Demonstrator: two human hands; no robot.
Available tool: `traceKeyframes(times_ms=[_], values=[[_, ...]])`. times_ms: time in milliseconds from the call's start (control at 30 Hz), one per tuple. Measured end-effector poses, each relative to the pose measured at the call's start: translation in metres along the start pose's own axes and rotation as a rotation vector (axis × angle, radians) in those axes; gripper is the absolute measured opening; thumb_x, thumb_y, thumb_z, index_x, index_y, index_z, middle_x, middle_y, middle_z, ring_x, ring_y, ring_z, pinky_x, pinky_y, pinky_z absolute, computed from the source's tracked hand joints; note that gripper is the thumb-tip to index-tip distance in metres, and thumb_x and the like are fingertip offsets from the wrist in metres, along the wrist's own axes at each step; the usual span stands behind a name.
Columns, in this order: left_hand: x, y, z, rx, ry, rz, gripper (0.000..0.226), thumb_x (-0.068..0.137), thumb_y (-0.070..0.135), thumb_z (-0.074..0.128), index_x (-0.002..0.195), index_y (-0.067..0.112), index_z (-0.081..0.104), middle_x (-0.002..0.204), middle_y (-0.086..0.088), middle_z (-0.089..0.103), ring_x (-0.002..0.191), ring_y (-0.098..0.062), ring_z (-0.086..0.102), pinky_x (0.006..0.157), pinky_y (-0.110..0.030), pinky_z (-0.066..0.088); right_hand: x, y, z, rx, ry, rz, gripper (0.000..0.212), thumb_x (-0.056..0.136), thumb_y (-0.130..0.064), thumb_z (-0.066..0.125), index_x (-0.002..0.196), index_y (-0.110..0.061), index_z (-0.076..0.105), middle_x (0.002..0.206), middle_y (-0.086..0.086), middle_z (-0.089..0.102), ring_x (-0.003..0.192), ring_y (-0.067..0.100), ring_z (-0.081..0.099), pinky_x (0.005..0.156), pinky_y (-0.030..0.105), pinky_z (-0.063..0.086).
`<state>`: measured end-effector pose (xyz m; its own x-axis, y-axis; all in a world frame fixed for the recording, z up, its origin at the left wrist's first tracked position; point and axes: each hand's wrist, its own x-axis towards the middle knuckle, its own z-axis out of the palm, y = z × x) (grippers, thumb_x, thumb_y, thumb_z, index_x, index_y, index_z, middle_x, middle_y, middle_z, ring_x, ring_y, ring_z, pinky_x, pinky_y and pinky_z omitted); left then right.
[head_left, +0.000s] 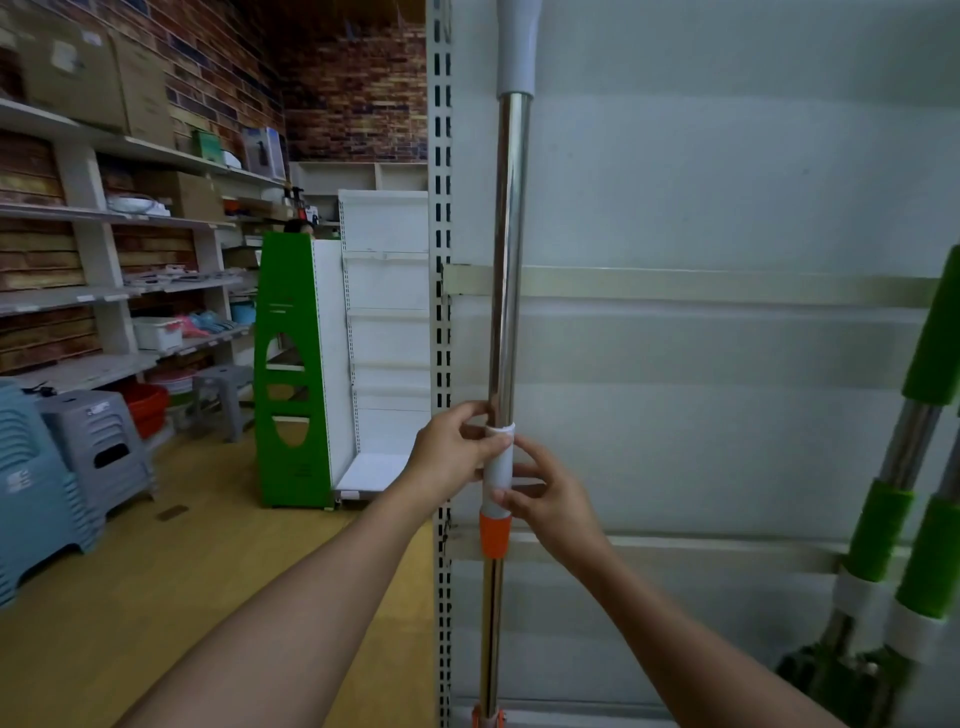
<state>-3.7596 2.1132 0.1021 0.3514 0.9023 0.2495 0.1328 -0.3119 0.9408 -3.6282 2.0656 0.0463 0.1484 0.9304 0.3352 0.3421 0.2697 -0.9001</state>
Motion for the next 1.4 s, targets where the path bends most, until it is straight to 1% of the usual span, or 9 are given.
traceKeyframes(times_ms=[100, 333, 533, 967, 1067, 1133, 1233, 1333, 1400], values=[[0.0, 0.0, 0.001, 0.005, 0.006, -0.003, 0.04, 0.088, 0.012, 0.064, 0.126, 0.019, 0.053, 0.1, 0.0, 0.06, 0.106, -0.026, 0.061, 0.086, -0.042, 0.056, 0.003, 0.003, 0.003, -0.074, 0.009, 0.004, 0.055, 0.083, -0.013, 0.07, 0.131, -0.031, 0.05, 0.115, 0.006, 0.067, 0.099, 0.015, 0.065, 0.087, 0.039, 0.055], [0.002, -0.003, 0.003, -0.007, 0.021, 0.002, 0.033, 0.087, 0.012, 0.065, 0.116, 0.023, 0.055, 0.108, -0.008, 0.063, 0.106, -0.026, 0.062, 0.087, -0.047, 0.055, 0.007, 0.007, 0.002, -0.1, 0.03, 0.012, 0.056, 0.083, -0.013, 0.07, 0.133, -0.029, 0.051, 0.113, 0.006, 0.067, 0.098, 0.014, 0.066, 0.087, 0.039, 0.056], [0.001, -0.003, 0.004, 0.033, 0.028, 0.024, 0.041, 0.088, 0.015, 0.064, 0.127, 0.018, 0.052, 0.116, -0.01, 0.062, 0.109, -0.026, 0.061, 0.088, -0.046, 0.055, 0.007, 0.007, 0.003, -0.081, 0.044, 0.021, 0.056, 0.083, -0.011, 0.07, 0.134, -0.026, 0.05, 0.114, 0.008, 0.067, 0.099, 0.017, 0.065, 0.086, 0.039, 0.056], [-0.005, -0.004, 0.009, 0.17, 0.093, 0.098, 0.042, 0.09, 0.024, 0.062, 0.13, 0.022, 0.051, 0.121, -0.006, 0.06, 0.106, -0.022, 0.06, 0.092, -0.046, 0.053, 0.006, 0.004, 0.008, -0.116, 0.071, 0.026, 0.057, 0.086, -0.01, 0.066, 0.137, -0.028, 0.048, 0.114, 0.008, 0.066, 0.101, 0.018, 0.064, 0.089, 0.041, 0.055], [-0.008, -0.006, 0.009, 0.176, 0.085, 0.097, 0.049, 0.089, 0.02, 0.063, 0.136, 0.024, 0.047, 0.129, -0.005, 0.058, 0.113, -0.023, 0.057, 0.094, -0.044, 0.052, 0.004, 0.003, 0.008, -0.145, 0.082, 0.017, 0.056, 0.086, -0.012, 0.066, 0.136, -0.027, 0.048, 0.115, 0.007, 0.066, 0.1, 0.016, 0.064, 0.088, 0.04, 0.055], [-0.011, -0.008, 0.009, 0.166, 0.083, 0.092, 0.055, 0.089, 0.014, 0.063, 0.139, 0.025, 0.043, 0.132, -0.005, 0.056, 0.118, -0.023, 0.055, 0.095, -0.038, 0.05, 0.002, 0.002, 0.008, -0.17, 0.077, 0.021, 0.054, 0.087, -0.014, 0.065, 0.136, -0.026, 0.047, 0.114, 0.007, 0.067, 0.099, 0.015, 0.064, 0.087, 0.039, 0.055], [-0.02, -0.013, 0.012, 0.143, 0.083, 0.064, 0.063, 0.088, 0.007, 0.062, 0.143, 0.026, 0.037, 0.134, -0.005, 0.054, 0.119, -0.02, 0.055, 0.086, -0.027, 0.049, -0.001, -0.001, 0.008, -0.204, 0.055, 0.029, 0.049, 0.088, -0.018, 0.063, 0.135, -0.026, 0.048, 0.113, 0.008, 0.068, 0.099, 0.014, 0.065, 0.087, 0.04, 0.055], [-0.031, -0.016, 0.015, 0.136, 0.026, 0.041, 0.075, 0.088, 0.004, 0.062, 0.148, 0.029, 0.024, 0.142, -0.004, 0.047, 0.125, -0.02, 0.051, 0.092, -0.03, 0.048, -0.008, -0.005, 0.007, -0.229, 0.048, 0.031, 0.051, 0.089, -0.024, 0.062, 0.137, -0.027, 0.045, 0.117, 0.006, 0.067, 0.104, 0.015, 0.064, 0.089, 0.042, 0.054], [-0.038, -0.016, 0.014, 0.143, -0.002, 0.037, 0.082, 0.088, 0.006, 0.063, 0.15, 0.03, 0.016, 0.146, -0.003, 0.042, 0.129, -0.021, 0.047, 0.099, -0.034, 0.045, -0.013, -0.009, 0.004, -0.254, 0.068, 0.051, 0.057, 0.089, -0.027, 0.063, 0.14, -0.03, 0.039, 0.122, 0.008, 0.064, 0.109, 0.017, 0.062, 0.092, 0.04, 0.052]])
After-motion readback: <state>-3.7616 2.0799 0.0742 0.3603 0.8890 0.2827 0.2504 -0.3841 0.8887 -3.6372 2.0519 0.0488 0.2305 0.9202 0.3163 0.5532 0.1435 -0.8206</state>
